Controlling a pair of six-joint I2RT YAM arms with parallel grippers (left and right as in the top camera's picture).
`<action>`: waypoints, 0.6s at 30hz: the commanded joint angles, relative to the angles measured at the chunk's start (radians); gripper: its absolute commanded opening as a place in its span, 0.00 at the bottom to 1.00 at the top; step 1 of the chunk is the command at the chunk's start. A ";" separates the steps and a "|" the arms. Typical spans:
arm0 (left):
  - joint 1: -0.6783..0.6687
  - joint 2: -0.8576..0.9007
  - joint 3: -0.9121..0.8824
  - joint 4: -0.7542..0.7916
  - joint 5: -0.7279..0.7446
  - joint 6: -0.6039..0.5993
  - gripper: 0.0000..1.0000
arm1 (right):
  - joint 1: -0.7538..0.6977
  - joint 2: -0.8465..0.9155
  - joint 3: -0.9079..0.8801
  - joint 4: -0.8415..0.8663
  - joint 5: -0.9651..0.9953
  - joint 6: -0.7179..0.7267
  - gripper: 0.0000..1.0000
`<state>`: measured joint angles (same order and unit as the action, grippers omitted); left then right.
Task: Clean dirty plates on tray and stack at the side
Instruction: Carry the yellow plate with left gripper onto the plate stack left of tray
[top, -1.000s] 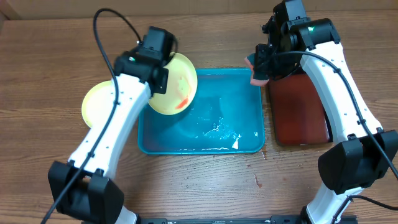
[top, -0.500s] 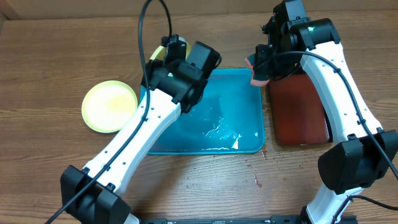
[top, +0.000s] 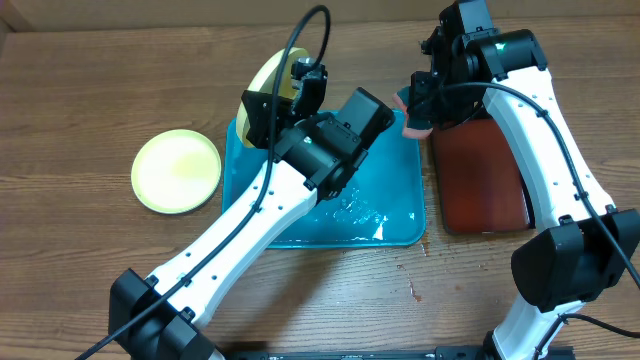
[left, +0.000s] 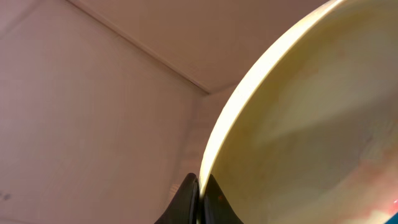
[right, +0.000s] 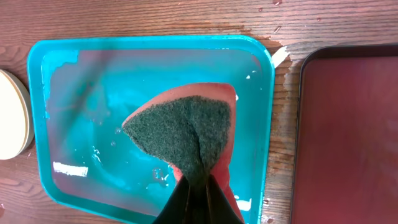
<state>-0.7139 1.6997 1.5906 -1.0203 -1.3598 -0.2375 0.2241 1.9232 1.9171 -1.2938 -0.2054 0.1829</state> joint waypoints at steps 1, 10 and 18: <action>-0.020 -0.021 0.023 0.008 -0.137 -0.032 0.04 | 0.002 -0.023 0.020 0.004 -0.004 0.005 0.04; -0.021 -0.021 0.023 0.008 -0.126 -0.032 0.04 | 0.002 -0.023 0.020 0.004 -0.005 0.004 0.04; -0.008 -0.020 0.022 0.005 0.242 -0.005 0.04 | 0.002 -0.023 0.020 0.003 -0.005 0.004 0.04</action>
<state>-0.7315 1.6997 1.5906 -1.0180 -1.3369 -0.2371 0.2241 1.9232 1.9171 -1.2945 -0.2054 0.1833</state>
